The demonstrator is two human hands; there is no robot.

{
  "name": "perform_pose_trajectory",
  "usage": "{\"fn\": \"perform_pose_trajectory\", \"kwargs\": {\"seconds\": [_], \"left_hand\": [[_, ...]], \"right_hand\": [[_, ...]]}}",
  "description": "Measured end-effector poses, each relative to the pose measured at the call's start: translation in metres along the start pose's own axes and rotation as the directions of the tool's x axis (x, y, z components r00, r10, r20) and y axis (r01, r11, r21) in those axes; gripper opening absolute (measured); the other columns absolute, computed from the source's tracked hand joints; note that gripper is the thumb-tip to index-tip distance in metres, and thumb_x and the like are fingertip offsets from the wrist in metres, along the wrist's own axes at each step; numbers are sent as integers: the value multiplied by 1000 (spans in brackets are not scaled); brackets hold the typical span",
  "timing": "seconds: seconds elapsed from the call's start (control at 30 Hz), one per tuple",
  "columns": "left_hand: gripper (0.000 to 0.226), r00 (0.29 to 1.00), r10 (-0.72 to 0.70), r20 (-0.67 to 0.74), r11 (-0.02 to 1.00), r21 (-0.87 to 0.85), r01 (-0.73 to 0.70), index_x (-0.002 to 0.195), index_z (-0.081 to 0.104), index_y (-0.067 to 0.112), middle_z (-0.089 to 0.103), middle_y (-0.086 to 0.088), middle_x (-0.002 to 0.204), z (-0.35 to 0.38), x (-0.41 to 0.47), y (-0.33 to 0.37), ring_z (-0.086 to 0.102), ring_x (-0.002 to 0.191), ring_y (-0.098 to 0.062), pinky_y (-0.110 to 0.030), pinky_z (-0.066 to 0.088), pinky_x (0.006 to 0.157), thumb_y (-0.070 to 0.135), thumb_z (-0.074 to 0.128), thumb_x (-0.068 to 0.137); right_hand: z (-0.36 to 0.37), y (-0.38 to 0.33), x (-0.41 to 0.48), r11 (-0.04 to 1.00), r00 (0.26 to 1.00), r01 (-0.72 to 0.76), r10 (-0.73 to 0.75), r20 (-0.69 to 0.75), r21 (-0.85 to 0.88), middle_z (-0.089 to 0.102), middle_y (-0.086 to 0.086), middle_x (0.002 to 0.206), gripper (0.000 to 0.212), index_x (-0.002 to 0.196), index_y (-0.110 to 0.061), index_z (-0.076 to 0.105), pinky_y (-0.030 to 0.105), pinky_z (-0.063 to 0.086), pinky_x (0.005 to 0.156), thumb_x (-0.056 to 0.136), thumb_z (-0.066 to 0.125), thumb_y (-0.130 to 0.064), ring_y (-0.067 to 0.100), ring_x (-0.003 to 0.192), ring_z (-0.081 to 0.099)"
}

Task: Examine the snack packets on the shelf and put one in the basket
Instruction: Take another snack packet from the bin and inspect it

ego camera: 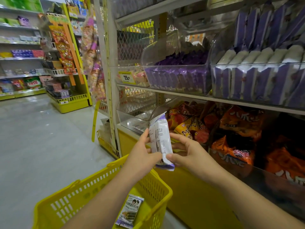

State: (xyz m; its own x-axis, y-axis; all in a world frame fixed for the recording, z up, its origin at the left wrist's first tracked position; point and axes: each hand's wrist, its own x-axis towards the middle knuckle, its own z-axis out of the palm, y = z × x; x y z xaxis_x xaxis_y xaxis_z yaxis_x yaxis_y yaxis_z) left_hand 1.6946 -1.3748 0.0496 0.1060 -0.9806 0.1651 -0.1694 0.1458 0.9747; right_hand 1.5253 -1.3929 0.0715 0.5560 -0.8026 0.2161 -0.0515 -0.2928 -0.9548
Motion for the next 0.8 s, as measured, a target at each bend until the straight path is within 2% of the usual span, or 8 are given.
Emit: {"fn": "perform_pose_trajectory", "kwargs": {"seconds": [0.1,0.17,0.23,0.37,0.5,0.63,0.73,0.8], "left_hand": [[73,998,32,-59,999,17,-31,115,47,54,67,24,101,-2,0,1,73,86,-10,-28,59,64,-3,63,72],[64,994,35,-102,999,7,-35,119,51,49,68,14,108,-5,0,3,71,94,-14,-40,60,75,1,61,77],[52,992,14,-123,997,-77,-23,124,56,35,70,2,112,-8,0,4,71,97,-20,-45,60,77,2,59,85],[31,992,-23,-124,984,-178,0,110,64,28,76,1,96,-15,0,7,74,86,-20,-28,57,59,4,53,93],[22,990,-48,-135,978,-208,19,102,64,27,76,4,89,-20,0,10,74,80,-21,-26,56,56,11,51,95],[18,989,-75,-126,974,-220,46,105,63,25,77,2,90,-21,0,12,74,82,-23,-28,57,58,15,53,96],[21,995,-65,-82,976,-213,46,115,62,28,75,5,97,-21,1,15,73,88,-18,-30,58,63,21,58,95],[33,1000,-27,8,980,-195,28,117,59,42,73,8,105,-22,1,19,71,95,-14,-32,59,68,18,59,95]], "right_hand": [[2,-2,-1,1000,1000,13,-13,9,-19,71,-11,100,57,121,-37,47,23,57,67,86,64,4,12,83,70],[3,-2,-1,999,1000,21,-20,15,-35,71,-12,99,58,125,-34,48,29,59,75,85,64,5,13,85,70],[3,-3,-2,998,999,24,-23,24,-56,71,-11,102,59,130,-31,48,32,59,78,85,65,3,15,90,70],[4,-6,-3,997,998,35,-32,45,-68,70,-13,106,57,130,-34,48,34,58,81,86,66,-1,19,96,69],[4,-8,-3,996,997,47,-43,57,-78,68,-8,114,59,134,-31,48,37,57,86,87,65,0,16,99,68],[1,-7,-3,996,996,51,-45,77,-68,70,-6,113,58,134,-32,48,34,57,85,88,63,0,15,99,68],[-1,-4,-1,996,998,22,-27,58,87,72,-2,110,55,129,-31,49,31,58,81,88,60,4,18,97,70],[-3,-2,2,957,999,-4,-11,50,291,71,7,114,55,130,-26,50,36,58,82,85,59,4,24,102,69]]}}
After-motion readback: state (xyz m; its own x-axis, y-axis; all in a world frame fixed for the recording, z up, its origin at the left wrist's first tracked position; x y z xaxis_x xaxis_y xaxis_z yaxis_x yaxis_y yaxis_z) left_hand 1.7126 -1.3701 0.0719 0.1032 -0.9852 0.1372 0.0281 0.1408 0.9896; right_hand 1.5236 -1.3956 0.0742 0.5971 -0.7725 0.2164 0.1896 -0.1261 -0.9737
